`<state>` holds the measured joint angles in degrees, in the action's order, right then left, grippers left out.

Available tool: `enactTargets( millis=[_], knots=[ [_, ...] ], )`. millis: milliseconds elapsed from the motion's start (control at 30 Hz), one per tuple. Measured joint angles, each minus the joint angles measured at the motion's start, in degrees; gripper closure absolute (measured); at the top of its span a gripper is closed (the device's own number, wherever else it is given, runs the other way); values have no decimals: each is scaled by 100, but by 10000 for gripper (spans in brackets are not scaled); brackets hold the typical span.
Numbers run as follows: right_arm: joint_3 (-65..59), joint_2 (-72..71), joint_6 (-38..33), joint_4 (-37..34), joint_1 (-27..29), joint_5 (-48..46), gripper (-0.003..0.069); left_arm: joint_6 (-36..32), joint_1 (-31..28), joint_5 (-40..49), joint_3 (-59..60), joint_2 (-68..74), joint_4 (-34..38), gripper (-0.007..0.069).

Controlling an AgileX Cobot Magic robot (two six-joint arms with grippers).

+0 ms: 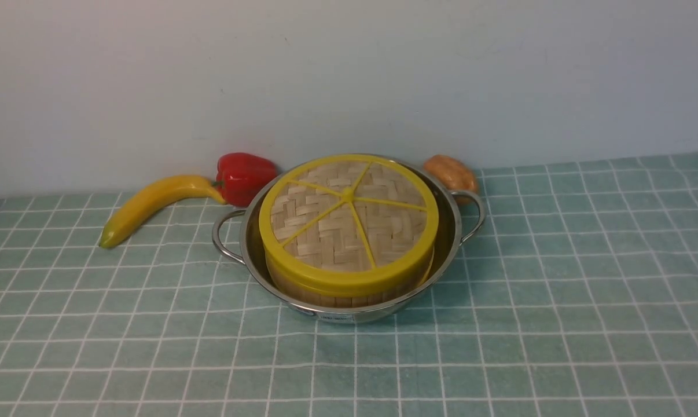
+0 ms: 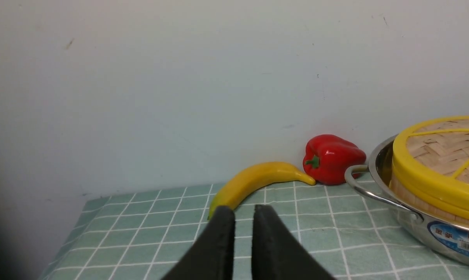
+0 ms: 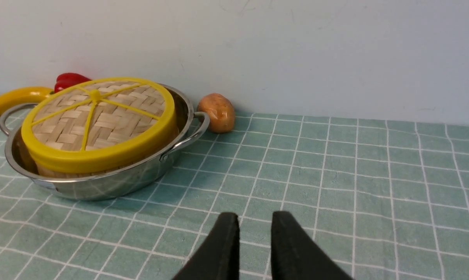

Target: Place the steamer in the pot on the blue tablecloth, and put the lid on the steamer.

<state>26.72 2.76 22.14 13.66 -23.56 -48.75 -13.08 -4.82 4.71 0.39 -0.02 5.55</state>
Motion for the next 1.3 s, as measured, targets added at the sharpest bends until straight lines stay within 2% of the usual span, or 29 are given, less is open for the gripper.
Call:
enactTargets(
  millis=[133,233,267,333,567,800,1300],
  knots=[
    [-7,-102,6,71,423,196,505,0,0,0,0,0,0,550],
    [-259,-133,47,158,1202,899,496,0,0,0,0,0,0,537],
    [-259,-133,47,162,1242,899,496,0,0,0,0,0,0,536],
    [-830,-127,77,158,1740,1568,492,0,0,0,0,0,0,528],
    [-2559,-128,156,-33,2663,3239,478,0,0,0,0,0,0,518],
    [-2712,-254,156,0,2710,3679,456,0,0,12,2,0,0,508],
    [-2717,-276,156,7,2710,3728,421,0,0,12,2,0,0,508]
  ],
)
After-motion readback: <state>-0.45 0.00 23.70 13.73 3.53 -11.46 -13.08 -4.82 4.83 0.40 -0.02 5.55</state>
